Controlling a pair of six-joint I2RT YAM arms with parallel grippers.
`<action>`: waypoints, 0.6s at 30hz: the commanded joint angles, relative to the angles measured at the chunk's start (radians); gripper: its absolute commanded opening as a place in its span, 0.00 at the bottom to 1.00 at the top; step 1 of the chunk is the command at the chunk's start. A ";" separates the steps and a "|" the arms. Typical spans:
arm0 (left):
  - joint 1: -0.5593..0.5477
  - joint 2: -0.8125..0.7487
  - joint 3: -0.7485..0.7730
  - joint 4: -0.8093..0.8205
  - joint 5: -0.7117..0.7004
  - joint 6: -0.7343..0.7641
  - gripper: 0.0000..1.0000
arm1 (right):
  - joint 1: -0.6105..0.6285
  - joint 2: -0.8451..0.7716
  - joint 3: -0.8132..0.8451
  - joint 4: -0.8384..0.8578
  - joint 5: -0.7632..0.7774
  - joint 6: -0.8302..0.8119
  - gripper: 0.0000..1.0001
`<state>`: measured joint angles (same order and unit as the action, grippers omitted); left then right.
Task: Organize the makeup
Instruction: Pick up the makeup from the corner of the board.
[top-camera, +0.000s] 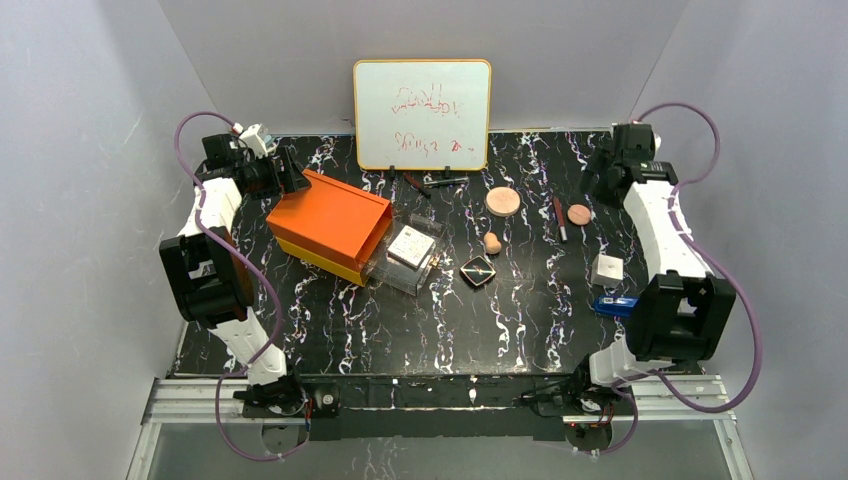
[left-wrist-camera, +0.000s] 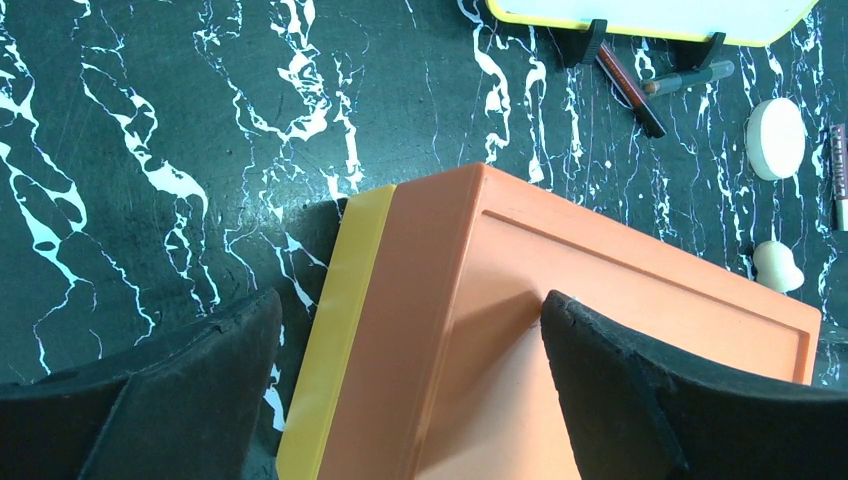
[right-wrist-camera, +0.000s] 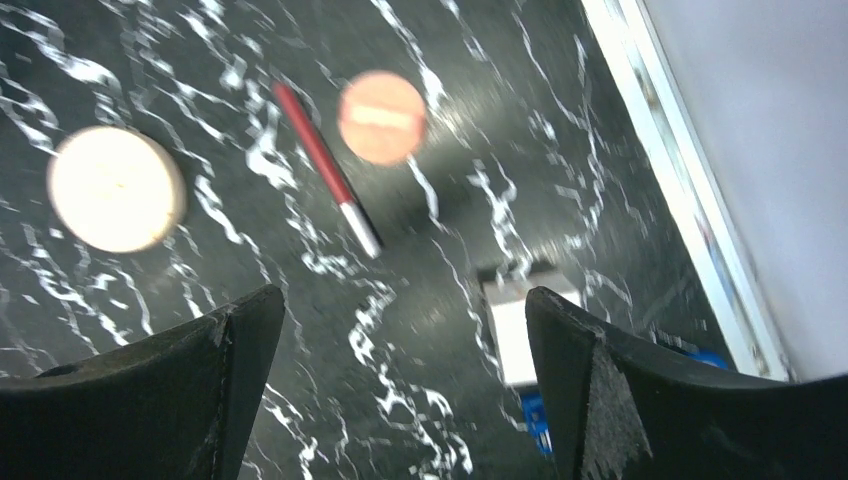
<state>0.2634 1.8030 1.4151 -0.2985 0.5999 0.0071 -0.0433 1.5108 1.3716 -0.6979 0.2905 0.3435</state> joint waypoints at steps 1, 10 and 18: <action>-0.015 -0.028 0.019 -0.075 -0.017 0.002 0.99 | -0.056 -0.110 -0.110 -0.049 0.024 0.088 0.98; -0.035 -0.048 0.025 -0.057 0.023 -0.034 0.98 | -0.209 -0.186 -0.341 -0.016 -0.149 0.142 0.98; -0.039 -0.053 0.021 -0.045 0.040 -0.044 0.99 | -0.228 -0.108 -0.366 0.055 -0.257 0.147 0.98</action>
<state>0.2291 1.8030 1.4223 -0.3202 0.6117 -0.0303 -0.2684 1.3640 0.9840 -0.7147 0.1013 0.4713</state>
